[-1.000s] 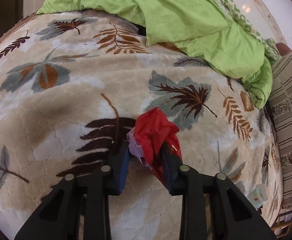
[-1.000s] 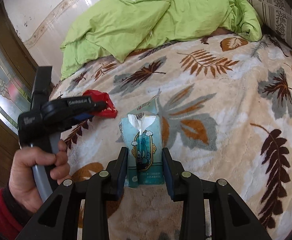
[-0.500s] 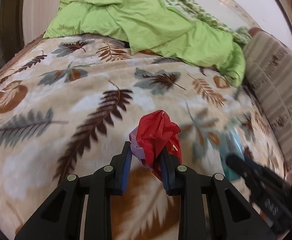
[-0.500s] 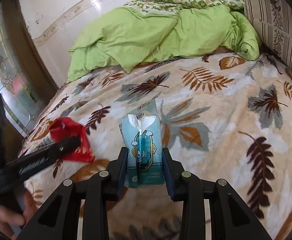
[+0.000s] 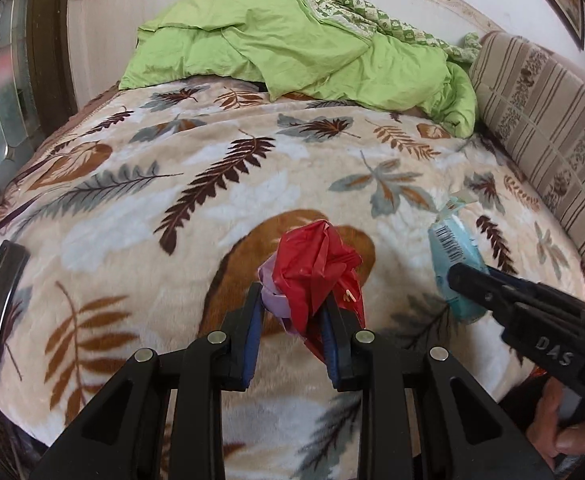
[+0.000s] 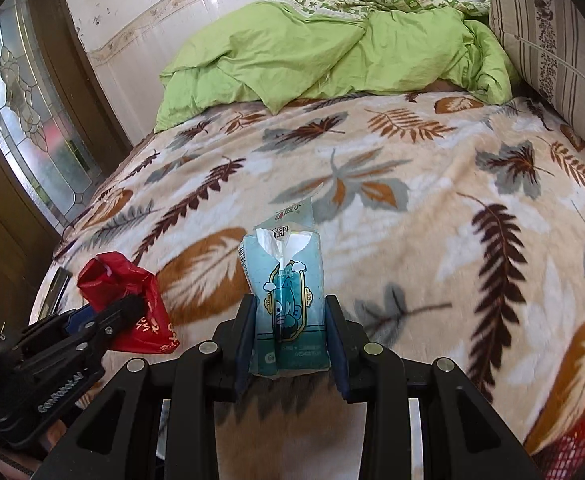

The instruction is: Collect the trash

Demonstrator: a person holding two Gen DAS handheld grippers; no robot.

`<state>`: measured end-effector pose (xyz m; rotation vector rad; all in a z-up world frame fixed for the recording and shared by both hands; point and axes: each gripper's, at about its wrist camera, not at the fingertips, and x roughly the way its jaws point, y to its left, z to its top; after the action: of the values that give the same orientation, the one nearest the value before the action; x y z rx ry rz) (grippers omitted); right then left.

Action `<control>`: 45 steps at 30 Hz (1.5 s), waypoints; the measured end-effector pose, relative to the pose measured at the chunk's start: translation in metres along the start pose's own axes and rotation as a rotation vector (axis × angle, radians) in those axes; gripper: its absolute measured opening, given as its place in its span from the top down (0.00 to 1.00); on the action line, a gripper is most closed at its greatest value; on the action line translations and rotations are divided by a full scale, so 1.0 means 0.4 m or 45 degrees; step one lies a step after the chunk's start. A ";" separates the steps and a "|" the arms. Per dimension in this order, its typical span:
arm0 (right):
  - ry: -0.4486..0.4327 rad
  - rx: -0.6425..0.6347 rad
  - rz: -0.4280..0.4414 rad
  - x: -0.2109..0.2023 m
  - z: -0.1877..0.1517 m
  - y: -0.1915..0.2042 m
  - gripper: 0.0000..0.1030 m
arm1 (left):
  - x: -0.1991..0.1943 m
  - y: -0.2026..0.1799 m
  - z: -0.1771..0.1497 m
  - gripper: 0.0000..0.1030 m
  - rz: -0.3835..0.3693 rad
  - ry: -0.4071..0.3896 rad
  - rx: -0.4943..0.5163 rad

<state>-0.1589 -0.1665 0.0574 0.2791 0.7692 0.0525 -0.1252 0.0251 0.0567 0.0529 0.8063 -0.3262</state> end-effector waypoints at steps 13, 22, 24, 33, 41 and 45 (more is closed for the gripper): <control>0.003 -0.001 -0.044 0.002 -0.017 -0.008 0.66 | 0.024 -0.007 -0.012 0.75 0.091 -0.036 0.051; 0.015 -0.017 -0.039 0.015 -0.020 0.008 0.66 | 0.032 0.007 -0.011 0.75 0.109 -0.046 0.049; 0.017 -0.016 -0.039 0.017 -0.021 0.009 0.66 | 0.032 0.008 -0.010 0.75 0.111 -0.049 0.048; 0.012 -0.013 -0.040 0.016 -0.023 0.006 0.66 | 0.031 0.011 -0.010 0.75 0.114 -0.053 0.043; 0.012 -0.012 -0.040 0.015 -0.023 0.005 0.66 | 0.032 0.012 -0.010 0.75 0.110 -0.054 0.041; 0.013 -0.009 -0.040 0.014 -0.022 0.003 0.66 | 0.033 0.012 -0.013 0.75 0.091 -0.057 0.031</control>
<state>-0.1610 -0.1623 0.0478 0.2598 0.7831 0.0271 -0.1191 0.0271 0.0433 0.0969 0.7546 -0.2685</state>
